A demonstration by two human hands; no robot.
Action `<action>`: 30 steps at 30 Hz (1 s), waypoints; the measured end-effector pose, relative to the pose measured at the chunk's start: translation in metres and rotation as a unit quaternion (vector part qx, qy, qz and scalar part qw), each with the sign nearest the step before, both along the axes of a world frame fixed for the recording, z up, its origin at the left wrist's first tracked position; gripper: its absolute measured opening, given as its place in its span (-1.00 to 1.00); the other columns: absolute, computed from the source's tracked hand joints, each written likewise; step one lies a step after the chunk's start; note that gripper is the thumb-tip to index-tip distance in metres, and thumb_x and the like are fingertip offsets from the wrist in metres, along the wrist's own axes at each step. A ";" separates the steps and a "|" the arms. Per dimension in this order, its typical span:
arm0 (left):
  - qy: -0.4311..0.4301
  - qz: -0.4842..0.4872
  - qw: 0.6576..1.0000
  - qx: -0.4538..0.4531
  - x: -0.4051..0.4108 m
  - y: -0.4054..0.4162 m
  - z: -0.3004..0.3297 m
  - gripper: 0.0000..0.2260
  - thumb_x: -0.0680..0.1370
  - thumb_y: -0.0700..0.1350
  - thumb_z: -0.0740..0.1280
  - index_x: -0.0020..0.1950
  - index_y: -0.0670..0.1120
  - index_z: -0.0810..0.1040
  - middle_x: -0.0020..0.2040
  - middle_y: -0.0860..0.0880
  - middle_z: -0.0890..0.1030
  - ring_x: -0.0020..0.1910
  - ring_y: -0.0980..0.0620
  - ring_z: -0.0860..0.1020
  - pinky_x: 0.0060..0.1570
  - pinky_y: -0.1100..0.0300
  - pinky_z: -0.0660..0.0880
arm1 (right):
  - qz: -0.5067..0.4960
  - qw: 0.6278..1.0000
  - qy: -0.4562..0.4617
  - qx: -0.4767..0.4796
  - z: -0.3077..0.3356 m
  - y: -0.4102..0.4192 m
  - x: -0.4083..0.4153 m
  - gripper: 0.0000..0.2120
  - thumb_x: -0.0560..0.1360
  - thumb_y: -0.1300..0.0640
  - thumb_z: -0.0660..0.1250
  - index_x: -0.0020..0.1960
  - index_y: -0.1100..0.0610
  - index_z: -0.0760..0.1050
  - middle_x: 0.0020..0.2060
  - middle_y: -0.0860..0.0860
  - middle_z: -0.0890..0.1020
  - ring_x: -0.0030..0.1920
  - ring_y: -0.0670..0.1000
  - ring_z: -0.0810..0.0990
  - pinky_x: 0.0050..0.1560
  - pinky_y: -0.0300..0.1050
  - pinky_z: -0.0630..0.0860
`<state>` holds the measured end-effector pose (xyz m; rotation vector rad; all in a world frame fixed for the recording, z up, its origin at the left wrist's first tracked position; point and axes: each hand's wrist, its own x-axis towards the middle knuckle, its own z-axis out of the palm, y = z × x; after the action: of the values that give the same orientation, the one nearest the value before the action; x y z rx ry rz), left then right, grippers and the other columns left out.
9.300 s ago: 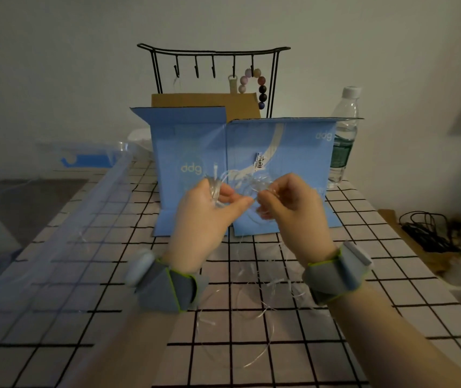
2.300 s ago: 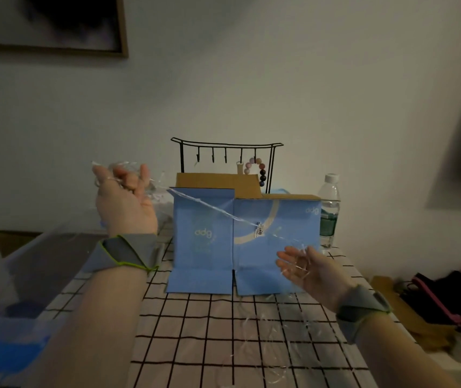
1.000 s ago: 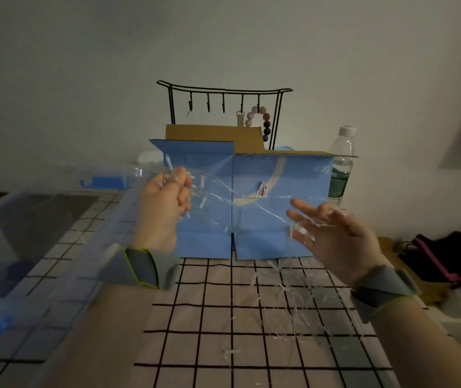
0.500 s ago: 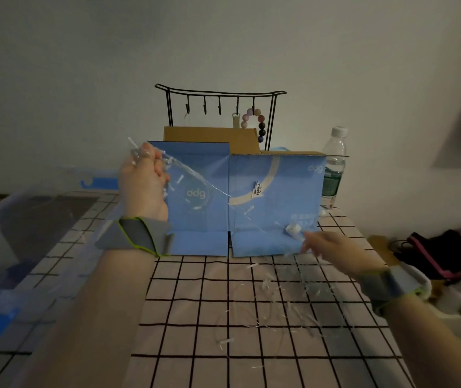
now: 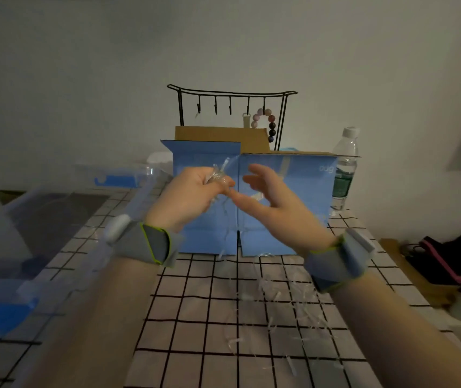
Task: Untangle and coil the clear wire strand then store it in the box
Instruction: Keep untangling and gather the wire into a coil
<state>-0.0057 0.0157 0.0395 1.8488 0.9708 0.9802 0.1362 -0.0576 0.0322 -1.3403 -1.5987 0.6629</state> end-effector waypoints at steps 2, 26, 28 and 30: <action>-0.005 0.007 1.000 0.024 -0.003 -0.002 0.002 -0.84 0.55 -0.12 0.25 -0.15 0.03 0.59 -0.05 -0.07 0.68 -0.51 0.23 0.37 -0.38 0.30 0.35 | 0.014 0.996 0.056 -0.069 -0.009 0.012 -0.013 -0.26 0.45 -0.02 0.33 0.48 0.09 0.02 0.38 0.02 0.33 0.35 -0.02 0.33 0.21 -0.14 0.34; -0.010 0.063 0.997 0.036 0.018 0.035 -0.058 -0.75 0.53 -0.17 0.25 -0.32 0.06 0.51 -0.52 0.14 0.49 -0.55 0.27 0.40 -0.47 0.42 0.28 | 0.031 0.985 0.150 -0.074 -0.057 0.055 -0.006 -0.91 0.51 0.28 0.25 -0.14 0.17 0.49 -0.24 0.06 0.57 -0.16 -0.05 0.54 -0.06 -0.26 0.49; -0.020 0.058 0.998 0.018 0.021 0.035 -0.064 -0.74 0.53 -0.16 0.27 -0.35 0.01 0.50 -0.56 0.14 0.45 -0.56 0.23 0.36 -0.44 0.33 0.28 | 0.028 0.977 0.200 -0.067 -0.058 0.057 -0.001 -0.80 0.54 0.30 0.18 -0.22 0.16 0.47 -0.20 0.11 0.55 -0.09 0.00 0.53 0.04 -0.15 0.49; -0.041 0.049 0.998 -0.007 0.023 0.035 -0.071 -0.80 0.52 -0.14 0.30 -0.31 -0.03 0.51 -0.54 0.09 0.39 -0.53 0.18 0.31 -0.43 0.22 0.25 | 0.018 0.956 0.284 -0.072 -0.058 0.059 0.006 -0.77 0.55 0.29 0.13 -0.26 0.17 0.42 -0.27 0.09 0.53 -0.16 0.02 0.53 0.02 -0.08 0.50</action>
<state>0.0174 0.0509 -0.0313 1.7493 1.0232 1.0957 0.1422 0.0013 -0.0254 -1.0888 -1.1243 1.0909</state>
